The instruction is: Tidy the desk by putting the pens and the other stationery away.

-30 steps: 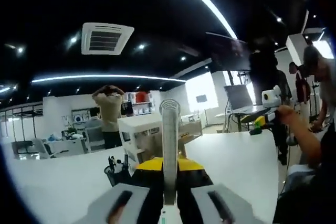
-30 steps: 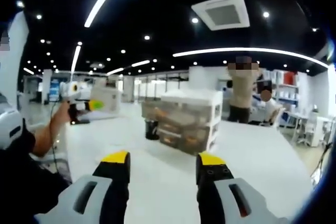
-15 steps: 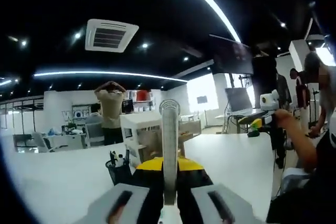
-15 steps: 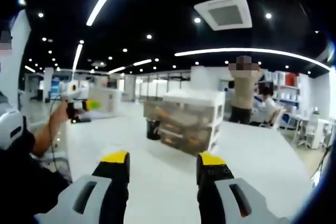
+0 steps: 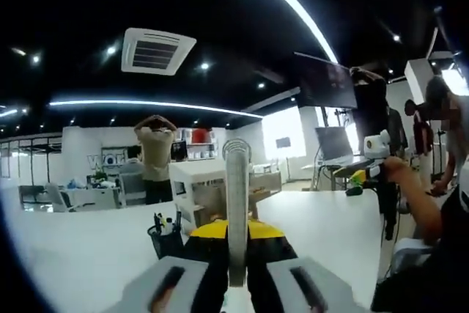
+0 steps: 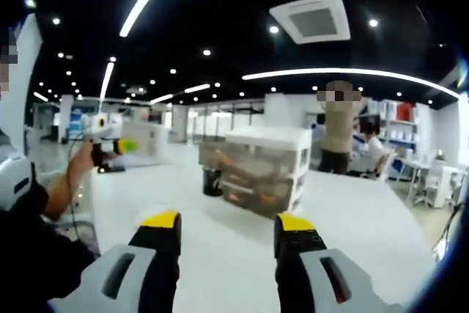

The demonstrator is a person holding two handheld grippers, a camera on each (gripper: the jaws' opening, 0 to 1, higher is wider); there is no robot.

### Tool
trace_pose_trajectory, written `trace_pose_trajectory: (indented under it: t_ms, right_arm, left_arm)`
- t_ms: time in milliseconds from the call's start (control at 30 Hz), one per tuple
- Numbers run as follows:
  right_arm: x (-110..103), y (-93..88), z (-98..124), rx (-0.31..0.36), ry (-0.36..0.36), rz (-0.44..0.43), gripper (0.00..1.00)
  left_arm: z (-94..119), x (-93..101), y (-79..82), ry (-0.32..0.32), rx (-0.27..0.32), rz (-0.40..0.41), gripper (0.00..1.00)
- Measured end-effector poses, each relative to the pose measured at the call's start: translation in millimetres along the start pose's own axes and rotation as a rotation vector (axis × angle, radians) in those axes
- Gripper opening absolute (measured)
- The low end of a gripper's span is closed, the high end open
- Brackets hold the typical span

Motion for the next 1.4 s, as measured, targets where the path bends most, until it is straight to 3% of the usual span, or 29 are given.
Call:
trace_pose_trajectory:
  t_ms: [1400]
  right_arm:
    - [1.7, 0.8, 1.4, 0.002, -0.006, -0.002, 0.47]
  left_arm:
    - [-2.0, 2.1, -0.1, -0.003, 0.004, -0.002, 0.07]
Point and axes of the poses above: the point that each gripper's makers call its tool centre point, and the gripper's own axes: z roughly backward along the fingers, x roughly to its right, y roughly out of its top, the point moved 4 cm from there along z, roughly backward along the fingers, and after that the axes turned 1 degree about -y, right-handed, at the moved point
